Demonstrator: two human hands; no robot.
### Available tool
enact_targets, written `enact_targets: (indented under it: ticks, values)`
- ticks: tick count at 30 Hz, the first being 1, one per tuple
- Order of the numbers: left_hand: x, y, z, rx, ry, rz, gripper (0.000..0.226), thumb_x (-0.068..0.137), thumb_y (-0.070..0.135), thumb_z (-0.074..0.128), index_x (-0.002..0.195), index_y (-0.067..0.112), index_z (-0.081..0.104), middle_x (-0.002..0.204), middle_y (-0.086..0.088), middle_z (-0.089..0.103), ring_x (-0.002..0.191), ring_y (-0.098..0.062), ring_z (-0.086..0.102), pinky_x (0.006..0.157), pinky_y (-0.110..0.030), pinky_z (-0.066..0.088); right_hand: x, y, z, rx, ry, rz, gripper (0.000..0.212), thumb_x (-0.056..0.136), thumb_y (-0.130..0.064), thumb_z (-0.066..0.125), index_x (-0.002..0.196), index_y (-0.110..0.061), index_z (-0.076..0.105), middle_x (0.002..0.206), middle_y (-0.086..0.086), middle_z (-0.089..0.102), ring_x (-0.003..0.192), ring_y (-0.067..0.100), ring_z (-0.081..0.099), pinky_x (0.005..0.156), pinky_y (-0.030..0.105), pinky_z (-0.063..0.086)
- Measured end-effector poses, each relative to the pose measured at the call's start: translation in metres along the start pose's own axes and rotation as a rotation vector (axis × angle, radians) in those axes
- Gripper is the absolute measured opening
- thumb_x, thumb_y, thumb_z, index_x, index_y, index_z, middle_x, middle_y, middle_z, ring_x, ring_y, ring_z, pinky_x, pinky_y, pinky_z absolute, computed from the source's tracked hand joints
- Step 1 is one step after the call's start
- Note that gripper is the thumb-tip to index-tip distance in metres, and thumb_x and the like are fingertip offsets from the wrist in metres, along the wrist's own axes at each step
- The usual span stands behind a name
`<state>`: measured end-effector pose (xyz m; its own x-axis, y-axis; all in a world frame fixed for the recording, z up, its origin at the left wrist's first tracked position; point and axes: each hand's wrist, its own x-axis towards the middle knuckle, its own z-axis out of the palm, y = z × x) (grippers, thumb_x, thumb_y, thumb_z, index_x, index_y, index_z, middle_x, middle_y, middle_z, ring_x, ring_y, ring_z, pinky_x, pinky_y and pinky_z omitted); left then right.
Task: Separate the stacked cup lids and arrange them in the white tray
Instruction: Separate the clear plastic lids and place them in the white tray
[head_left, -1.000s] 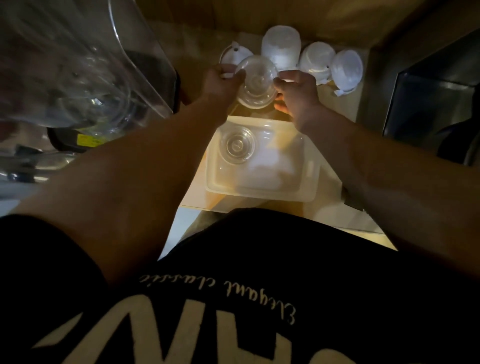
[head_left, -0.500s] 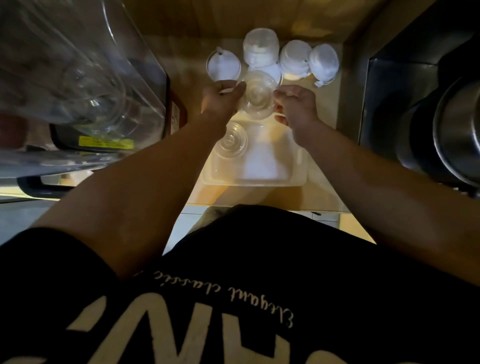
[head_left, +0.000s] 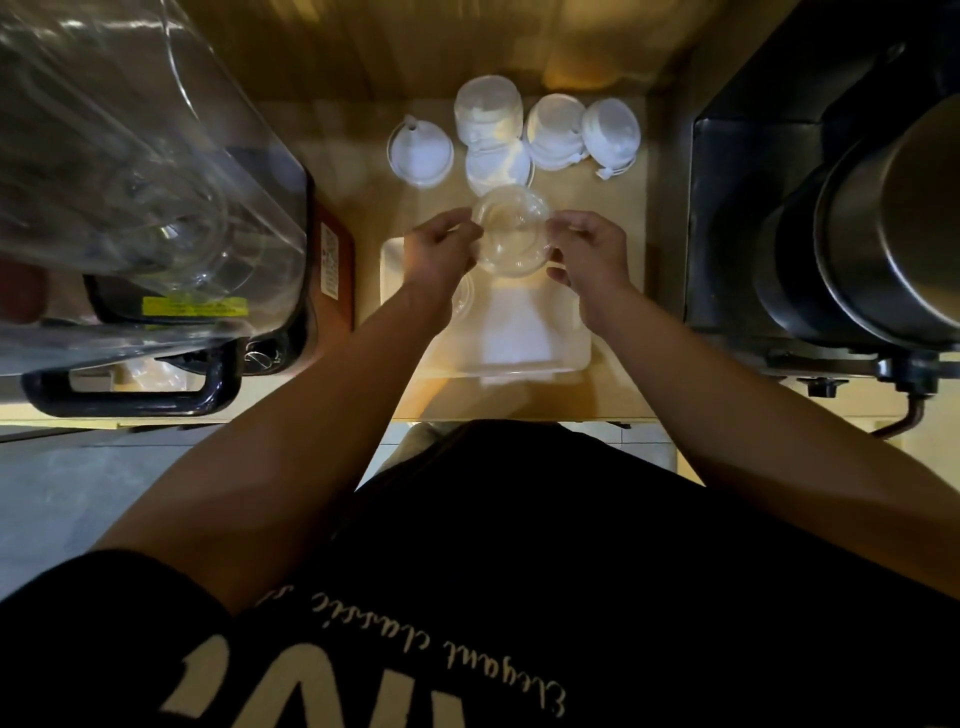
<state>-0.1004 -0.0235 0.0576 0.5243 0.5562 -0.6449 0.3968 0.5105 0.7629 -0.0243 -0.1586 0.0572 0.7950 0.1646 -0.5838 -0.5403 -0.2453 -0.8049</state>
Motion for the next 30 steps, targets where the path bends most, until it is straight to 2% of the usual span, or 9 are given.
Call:
enact_targets:
  ticks: [6,11,16,19,24,27,30]
  values:
    - [-0.008,-0.03,-0.008,0.012,0.017,-0.038,0.029,0.083,0.008,0.068,0.111,0.014,0.069,0.087,-0.005,0.066,0.077,-0.017,0.058,0.076,-0.027,0.05,-0.011,0.019,-0.006,-0.023,0.002,0.008,0.014,0.09,-0.018,0.066,0.104,-0.017,0.065,0.078,0.002,0.061,0.069,0.01,0.059,0.061,0.024,0.052]
    - [-0.017,-0.047,-0.013,0.079,0.062,-0.054,0.025,0.085,0.011,0.067,0.109,0.017,0.069,0.08,-0.002,0.064,0.073,-0.016,0.056,0.075,-0.029,0.051,-0.019,0.037,-0.008,-0.085,0.01,-0.037,0.014,0.09,-0.022,0.066,0.104,-0.019,0.064,0.082,0.003,0.058,0.076,0.014,0.06,0.062,0.026,0.054]
    - [-0.019,-0.059,-0.017,0.165,0.103,-0.054,0.029,0.082,0.014,0.069,0.112,0.017,0.07,0.083,-0.001,0.068,0.079,-0.018,0.062,0.089,-0.037,0.054,-0.024,0.053,-0.01,-0.196,0.021,-0.073,0.012,0.088,-0.027,0.068,0.099,-0.025,0.062,0.086,0.001,0.063,0.085,0.023,0.066,0.078,0.044,0.06]
    - [-0.021,-0.065,-0.018,0.239,0.119,-0.046,0.031,0.082,0.017,0.069,0.112,0.019,0.07,0.094,-0.003,0.072,0.086,-0.019,0.064,0.096,-0.04,0.055,-0.028,0.059,-0.011,-0.267,0.027,-0.084,0.014,0.088,-0.027,0.067,0.101,-0.027,0.061,0.089,-0.003,0.064,0.092,0.023,0.067,0.085,0.047,0.058]
    - [-0.026,-0.074,-0.017,0.31,0.132,-0.064,0.035,0.085,0.015,0.061,0.119,0.019,0.068,0.107,-0.005,0.072,0.099,-0.024,0.067,0.097,-0.041,0.054,-0.032,0.067,-0.011,-0.397,0.035,-0.109,0.023,0.091,-0.026,0.062,0.113,-0.018,0.062,0.106,0.002,0.063,0.098,0.023,0.064,0.089,0.044,0.056]
    - [-0.027,-0.077,-0.017,0.34,0.129,-0.072,0.037,0.088,0.012,0.058,0.123,0.016,0.066,0.113,-0.006,0.07,0.103,-0.025,0.066,0.098,-0.041,0.054,-0.032,0.068,-0.011,-0.49,0.027,-0.134,0.026,0.094,-0.022,0.057,0.118,-0.014,0.063,0.117,0.007,0.064,0.105,0.023,0.061,0.094,0.03,0.049]
    - [-0.028,-0.08,-0.018,0.35,0.137,-0.073,0.037,0.088,0.01,0.057,0.124,0.015,0.065,0.11,-0.008,0.071,0.102,-0.027,0.067,0.096,-0.041,0.054,-0.033,0.066,-0.009,-0.523,0.008,-0.11,0.029,0.096,-0.021,0.054,0.123,-0.013,0.061,0.123,0.007,0.063,0.111,0.022,0.06,0.097,0.029,0.045]
